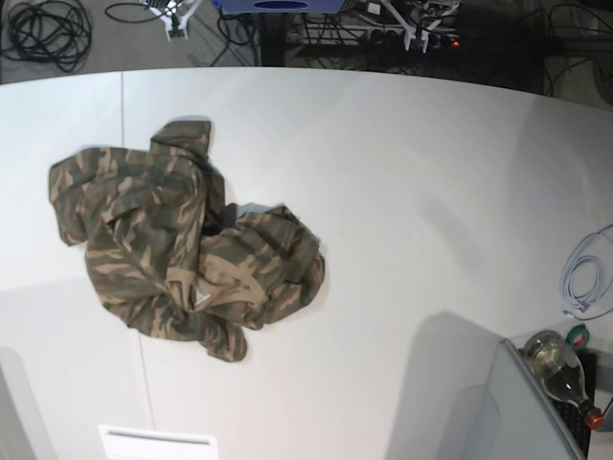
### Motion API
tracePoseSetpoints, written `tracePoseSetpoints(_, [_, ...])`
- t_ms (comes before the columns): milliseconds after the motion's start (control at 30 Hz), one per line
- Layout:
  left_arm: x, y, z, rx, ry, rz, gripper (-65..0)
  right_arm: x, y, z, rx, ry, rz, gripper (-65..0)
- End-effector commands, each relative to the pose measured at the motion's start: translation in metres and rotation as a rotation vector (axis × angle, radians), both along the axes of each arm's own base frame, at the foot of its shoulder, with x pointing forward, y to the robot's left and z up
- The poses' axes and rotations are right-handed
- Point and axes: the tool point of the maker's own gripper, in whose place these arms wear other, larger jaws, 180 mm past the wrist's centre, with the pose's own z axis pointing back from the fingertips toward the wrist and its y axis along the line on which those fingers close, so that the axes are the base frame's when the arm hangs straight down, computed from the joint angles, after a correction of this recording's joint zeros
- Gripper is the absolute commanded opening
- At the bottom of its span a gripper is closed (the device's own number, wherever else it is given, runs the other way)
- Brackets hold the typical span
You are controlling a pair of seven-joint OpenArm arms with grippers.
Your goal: Layout the t-shirt on the table in an organized manner, then fold the t-shirt properly
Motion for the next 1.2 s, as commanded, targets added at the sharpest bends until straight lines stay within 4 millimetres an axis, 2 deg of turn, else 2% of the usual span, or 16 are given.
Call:
tracePoseSetpoints(0, [-0.0016,0.0041,0.0006,0.010,0.001,0.002,-46.7,-0.0044,-0.0017,0.0003,-0.004,0.008,0.005,-65.0])
tracePoseSetpoints(67, [-0.0016,0.0033,0.0005,0.009,0.002,-0.007,-35.5,-0.0044,-0.0026,0.0003,-0.005,0.008,0.006,-65.0])
tracePoseSetpoints(133, [-0.0037,0.0013,0.0003,0.006,0.005,-0.006,-27.5,-0.0055,-0.0026,0.0004,-0.005,0.010,0.006,-65.0])
tracePoseSetpoints(367, [-0.0038,0.0009,0.0004,0.005,0.002,0.001,-26.7,-0.0075,-0.0036,0.0006,-0.007,0.013,0.007,-65.0])
tracePoseSetpoints(433, [-0.0038,0.0029,0.0006,0.008,0.002,0.001,-33.2,-0.0075,-0.0036,0.0006,-0.007,0.013,0.007,-65.0])
tracePoseSetpoints(467, [-0.0038,0.0029,0.0006,0.008,0.002,0.001,-41.6,-0.0075,-0.0036,0.0006,-0.007,0.013,0.007,-65.0])
tracePoseSetpoints(533, [-0.0037,0.0040,0.0008,0.010,0.002,0.002,-65.0,-0.0065,-0.0036,0.0005,-0.007,0.011,0.007,-65.0])
tracePoseSetpoints(733, [-0.0047,0.0050,0.0009,0.012,0.004,0.002,-65.0,-0.0065,-0.0036,0.0005,-0.007,0.011,0.007,-65.0])
tracePoseSetpoints(800, [-0.0108,0.0050,0.0011,0.012,0.013,0.002,-65.0,-0.0065,-0.0036,0.0005,-0.007,0.011,0.007,-65.0])
tracePoseSetpoints(1000, [-0.0055,0.0031,0.0031,0.008,-0.019,-0.013,-65.0,-0.0070,-0.0035,0.0006,-0.007,0.014,0.008,-65.0])
tracePoseSetpoints(1167, [-0.0090,0.0025,0.0032,0.007,-0.014,-0.020,-65.0,-0.0080,-0.0036,0.0007,-0.007,0.016,0.010,-65.0])
